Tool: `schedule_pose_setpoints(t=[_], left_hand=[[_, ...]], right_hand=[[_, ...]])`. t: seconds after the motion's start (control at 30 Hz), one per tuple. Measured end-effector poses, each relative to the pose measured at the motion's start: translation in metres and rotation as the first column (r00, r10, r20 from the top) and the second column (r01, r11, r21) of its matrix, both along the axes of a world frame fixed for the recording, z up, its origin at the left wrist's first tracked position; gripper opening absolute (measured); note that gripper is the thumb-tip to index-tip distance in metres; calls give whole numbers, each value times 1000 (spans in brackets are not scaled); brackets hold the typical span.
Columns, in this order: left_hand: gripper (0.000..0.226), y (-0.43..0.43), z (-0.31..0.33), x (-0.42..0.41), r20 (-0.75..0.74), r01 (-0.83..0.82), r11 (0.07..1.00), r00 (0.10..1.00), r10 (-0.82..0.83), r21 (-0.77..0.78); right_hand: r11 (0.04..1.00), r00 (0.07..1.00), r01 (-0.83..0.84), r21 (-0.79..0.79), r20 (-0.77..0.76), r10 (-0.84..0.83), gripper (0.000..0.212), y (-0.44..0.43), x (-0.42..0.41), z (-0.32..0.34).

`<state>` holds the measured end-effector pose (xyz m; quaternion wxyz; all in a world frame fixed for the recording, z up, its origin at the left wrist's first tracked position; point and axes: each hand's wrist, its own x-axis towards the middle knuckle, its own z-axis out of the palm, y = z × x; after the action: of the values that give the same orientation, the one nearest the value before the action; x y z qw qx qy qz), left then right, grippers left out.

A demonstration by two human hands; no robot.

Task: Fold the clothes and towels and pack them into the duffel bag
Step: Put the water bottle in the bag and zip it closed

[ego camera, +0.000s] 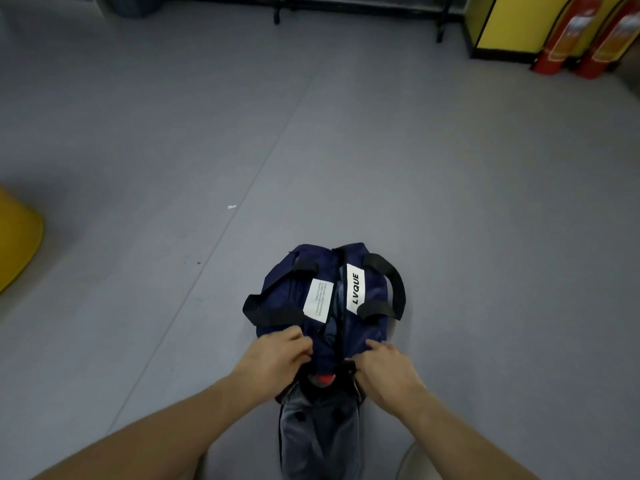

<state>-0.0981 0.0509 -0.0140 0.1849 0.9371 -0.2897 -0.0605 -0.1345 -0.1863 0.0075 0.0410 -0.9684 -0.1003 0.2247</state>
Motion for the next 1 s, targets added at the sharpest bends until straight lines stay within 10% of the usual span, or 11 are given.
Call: schedule_pose_setpoints(t=[0.2, 0.53, 0.63, 0.77, 1.0], left_hand=[[14, -6, 21, -7, -193, 200, 976, 964, -182, 81], [20, -40, 14, 107, -111, 72, 992, 992, -61, 101], [19, -43, 1, 83, -112, 161, 981, 983, -149, 111], [12, -44, -16, 24, -44, 415, 901, 910, -413, 124], [35, -39, -57, -55, -54, 523, 789, 843, -536, 322]], right_hand=[[993, 974, -113, 40, -194, 119, 48, -18, -1, 1], [999, 999, 2, 38, -41, -1, 36, -52, 102, 22], [994, 970, 51, 94, -243, -27, 26, -47, 82, 13], [993, 654, 65, 96, -756, 31, 26, -16, 11, -14], [893, 857, -448, 48, -263, 444, 49, 5, -117, -106]])
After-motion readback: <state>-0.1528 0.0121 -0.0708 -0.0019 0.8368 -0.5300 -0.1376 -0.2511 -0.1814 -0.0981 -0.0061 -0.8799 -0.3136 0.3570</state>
